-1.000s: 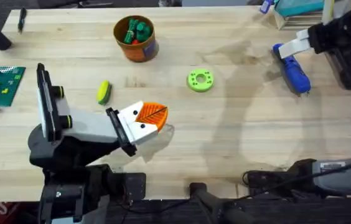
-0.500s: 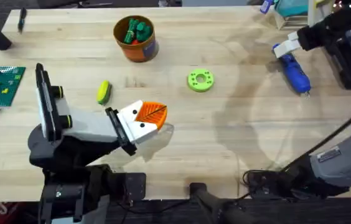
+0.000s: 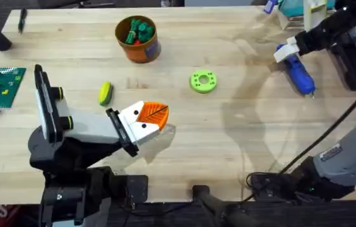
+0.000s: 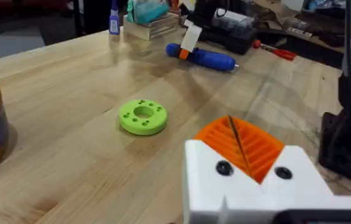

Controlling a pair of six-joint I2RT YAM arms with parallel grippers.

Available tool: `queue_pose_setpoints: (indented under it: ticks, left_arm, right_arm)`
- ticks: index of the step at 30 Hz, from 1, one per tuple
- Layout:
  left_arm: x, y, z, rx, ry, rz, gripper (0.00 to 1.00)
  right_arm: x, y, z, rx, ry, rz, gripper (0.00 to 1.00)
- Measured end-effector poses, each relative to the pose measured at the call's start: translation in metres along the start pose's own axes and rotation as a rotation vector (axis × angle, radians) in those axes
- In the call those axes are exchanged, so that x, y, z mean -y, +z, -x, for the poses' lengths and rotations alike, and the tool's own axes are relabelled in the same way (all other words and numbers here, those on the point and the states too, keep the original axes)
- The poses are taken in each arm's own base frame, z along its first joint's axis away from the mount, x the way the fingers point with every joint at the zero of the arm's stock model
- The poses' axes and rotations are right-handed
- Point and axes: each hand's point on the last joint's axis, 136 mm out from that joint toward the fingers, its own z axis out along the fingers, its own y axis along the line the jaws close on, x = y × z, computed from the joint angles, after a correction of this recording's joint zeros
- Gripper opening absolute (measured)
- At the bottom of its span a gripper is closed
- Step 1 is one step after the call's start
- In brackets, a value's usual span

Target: Pick up the gripper from the table and insert it into the empty holder that is missing its gripper. Then pick up a screw, insert it into the mounting hole, and use the screwdriver to tighten it. Finally, clean up the table by picking up the vegetable and placing it into the bucket.

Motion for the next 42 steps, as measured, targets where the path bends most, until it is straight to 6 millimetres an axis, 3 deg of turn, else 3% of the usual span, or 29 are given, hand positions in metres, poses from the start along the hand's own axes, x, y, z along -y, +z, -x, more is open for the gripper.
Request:
queue_pose_setpoints:
  ticks: [8, 20, 25, 31, 35, 38, 42]
  left_arm:
    - [0.0, 0.0, 0.0, 0.0, 0.0, 0.0, 0.01]
    - [0.0, 0.0, 0.0, 0.0, 0.0, 0.0, 0.01]
    - [0.0, 0.0, 0.0, 0.0, 0.0, 0.0, 0.01]
    - [0.0, 0.0, 0.0, 0.0, 0.0, 0.0, 0.01]
    - [0.0, 0.0, 0.0, 0.0, 0.0, 0.0, 0.01]
    - [0.0, 0.0, 0.0, 0.0, 0.0, 0.0, 0.01]
    - [0.0, 0.0, 0.0, 0.0, 0.0, 0.0, 0.01]
  right_arm:
    - [0.003, 0.015, 0.0, -0.007, 0.001, 0.005, 0.994]
    - [0.005, 0.017, 0.0, -0.021, 0.002, 0.004, 0.975]
    - [0.009, 0.017, -0.002, -0.034, -0.005, -0.016, 0.808]
    - [0.01, 0.016, -0.007, -0.062, -0.012, -0.029, 0.674]
    - [0.01, 0.016, -0.008, -0.069, -0.014, -0.029, 0.443]
    - [0.012, 0.016, -0.01, -0.077, -0.017, -0.037, 0.056]
    - [0.011, 0.016, -0.011, -0.085, -0.014, -0.036, 0.03]
